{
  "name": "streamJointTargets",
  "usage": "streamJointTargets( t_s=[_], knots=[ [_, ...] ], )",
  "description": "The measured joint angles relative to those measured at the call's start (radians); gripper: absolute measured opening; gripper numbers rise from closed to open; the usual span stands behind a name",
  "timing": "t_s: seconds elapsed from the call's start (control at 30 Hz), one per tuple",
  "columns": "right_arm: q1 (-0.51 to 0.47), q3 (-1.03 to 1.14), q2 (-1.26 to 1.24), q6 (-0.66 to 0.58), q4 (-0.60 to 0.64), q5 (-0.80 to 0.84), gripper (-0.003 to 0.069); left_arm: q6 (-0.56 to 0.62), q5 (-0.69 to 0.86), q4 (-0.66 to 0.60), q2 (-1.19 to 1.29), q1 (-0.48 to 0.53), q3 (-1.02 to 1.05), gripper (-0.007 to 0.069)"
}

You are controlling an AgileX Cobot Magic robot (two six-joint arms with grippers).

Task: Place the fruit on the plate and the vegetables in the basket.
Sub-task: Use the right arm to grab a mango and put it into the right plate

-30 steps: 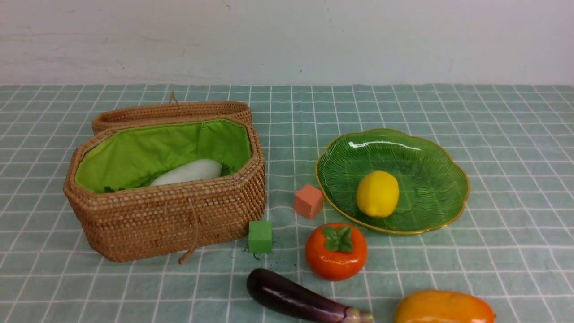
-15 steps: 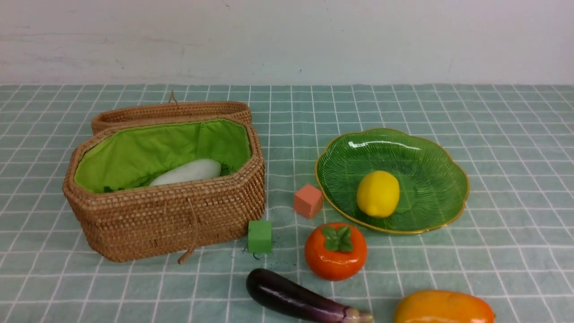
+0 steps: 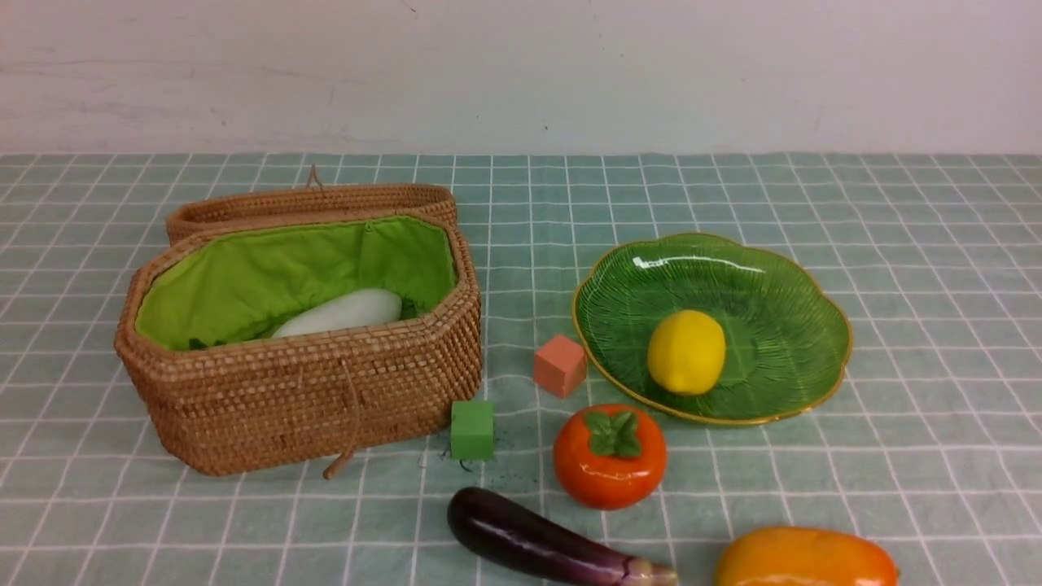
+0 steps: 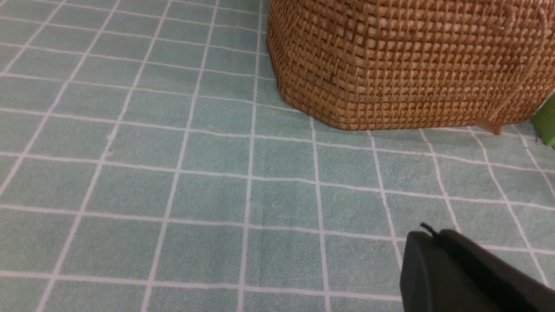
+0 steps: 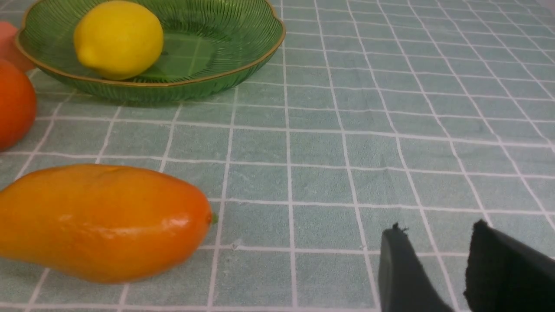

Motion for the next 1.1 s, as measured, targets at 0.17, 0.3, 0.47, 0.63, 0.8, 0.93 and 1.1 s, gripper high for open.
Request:
streamJointTargets(
  t_s=[0.17,0.3,0.47,0.63,0.8,0.93,1.1],
  knots=[
    [0.0,0.0,0.0,0.0,0.0,0.0,0.0242,0.0,0.0,-0.001,0.0,0.0,0.0,0.0],
    [0.0,0.0,0.0,0.0,0.0,0.0,0.0242,0.0,0.0,-0.001,0.0,0.0,0.0,0.0005],
    [0.0,0.0,0.0,0.0,0.0,0.0,0.0242,0.0,0.0,-0.001,0.0,0.0,0.0,0.0006],
    [0.0,0.0,0.0,0.0,-0.003,0.0,0.0242,0.0,0.0,-0.001,0.0,0.0,0.0,0.0008],
    [0.0,0.0,0.0,0.0,-0.003,0.0,0.0242,0.0,0.0,0.0,0.0,0.0,0.0,0.0015],
    [0.0,0.0,0.0,0.0,-0.003,0.0,0.0242,0.0,0.0,0.0,0.0,0.0,0.0,0.002],
    [0.0,0.0,0.0,0.0,-0.001,-0.011,0.0242,0.0,0.0,0.0,0.0,0.0,0.0,0.002]
  ],
)
